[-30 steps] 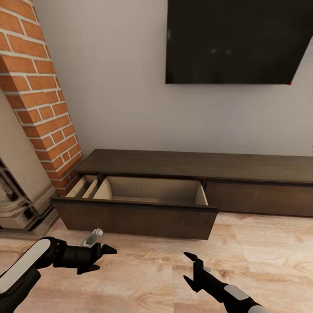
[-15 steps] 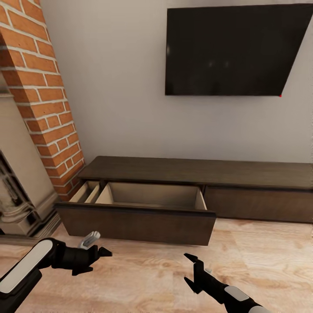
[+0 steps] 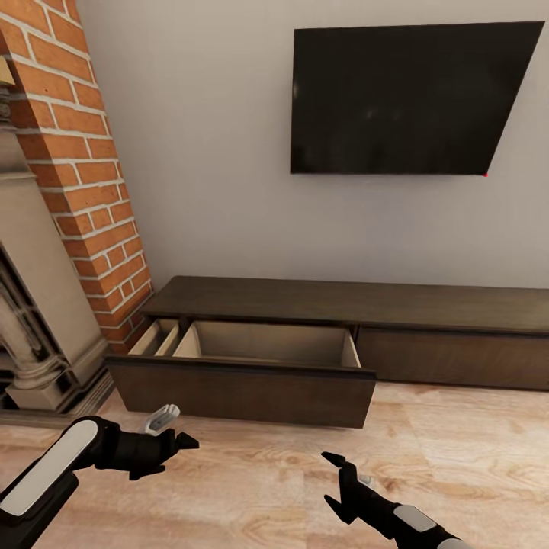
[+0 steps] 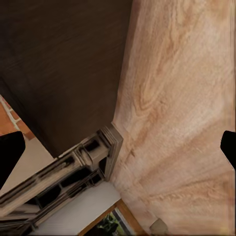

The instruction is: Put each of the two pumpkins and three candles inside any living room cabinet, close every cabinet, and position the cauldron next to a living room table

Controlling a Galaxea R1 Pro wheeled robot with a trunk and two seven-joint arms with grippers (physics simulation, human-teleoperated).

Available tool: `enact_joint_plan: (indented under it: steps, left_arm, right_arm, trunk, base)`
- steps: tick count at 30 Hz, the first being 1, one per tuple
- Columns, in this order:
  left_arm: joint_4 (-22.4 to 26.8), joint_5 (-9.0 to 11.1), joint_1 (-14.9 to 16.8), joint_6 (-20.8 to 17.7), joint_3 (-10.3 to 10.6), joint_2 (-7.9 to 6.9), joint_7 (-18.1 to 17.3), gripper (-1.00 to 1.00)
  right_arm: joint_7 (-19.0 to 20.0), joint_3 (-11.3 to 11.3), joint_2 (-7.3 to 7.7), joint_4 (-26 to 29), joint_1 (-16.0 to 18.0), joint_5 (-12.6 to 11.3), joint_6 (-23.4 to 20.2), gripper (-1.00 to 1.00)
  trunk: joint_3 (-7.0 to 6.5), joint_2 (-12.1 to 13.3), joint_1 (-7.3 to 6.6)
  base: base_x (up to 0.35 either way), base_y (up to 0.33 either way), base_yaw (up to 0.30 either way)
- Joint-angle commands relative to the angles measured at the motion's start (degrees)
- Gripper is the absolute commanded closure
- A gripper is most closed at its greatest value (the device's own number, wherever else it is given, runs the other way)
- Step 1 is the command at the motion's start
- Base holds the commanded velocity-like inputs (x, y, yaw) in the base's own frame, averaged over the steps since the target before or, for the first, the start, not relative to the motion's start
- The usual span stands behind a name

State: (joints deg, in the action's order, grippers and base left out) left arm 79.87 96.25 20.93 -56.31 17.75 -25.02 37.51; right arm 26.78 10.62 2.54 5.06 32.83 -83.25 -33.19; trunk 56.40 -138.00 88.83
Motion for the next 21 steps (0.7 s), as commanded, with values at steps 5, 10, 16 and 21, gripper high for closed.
enact_joint_plan:
  steps: [5,10,16,21]
  left_arm:
    - [1.4,0.5,0.1,0.0,0.1,0.21,0.2,-1.00]
    - [2.0,0.5,0.1,0.0,0.3,0.31,0.2,-1.00]
    - [2.1,0.5,0.1,0.0,0.4,0.40,0.3,-1.00]
    - [2.2,0.1,0.1,0.0,0.5,0.41,0.5,-1.00]
  right_arm:
    - [0.2,0.5,0.08,-0.1,0.0,0.6,-0.1,-1.00]
    - [0.2,0.5,0.02,0.0,0.0,2.2,0.0,-1.00]
    - [0.1,0.5,-0.11,0.0,0.0,6.6,0.0,-1.00]
    - [0.0,0.5,-0.16,0.0,0.0,7.8,0.0,-1.00]
  trunk:
    - [0.05,0.0,-0.01]
    - [0.05,0.0,-0.01]
    - [0.05,0.0,-0.01]
    - [0.05,0.0,-0.01]
  base:
    - [-0.001,0.000,0.000]
    - [0.000,0.000,0.000]
    - [0.000,-0.024,0.000]
    - [0.000,-0.066,0.095]
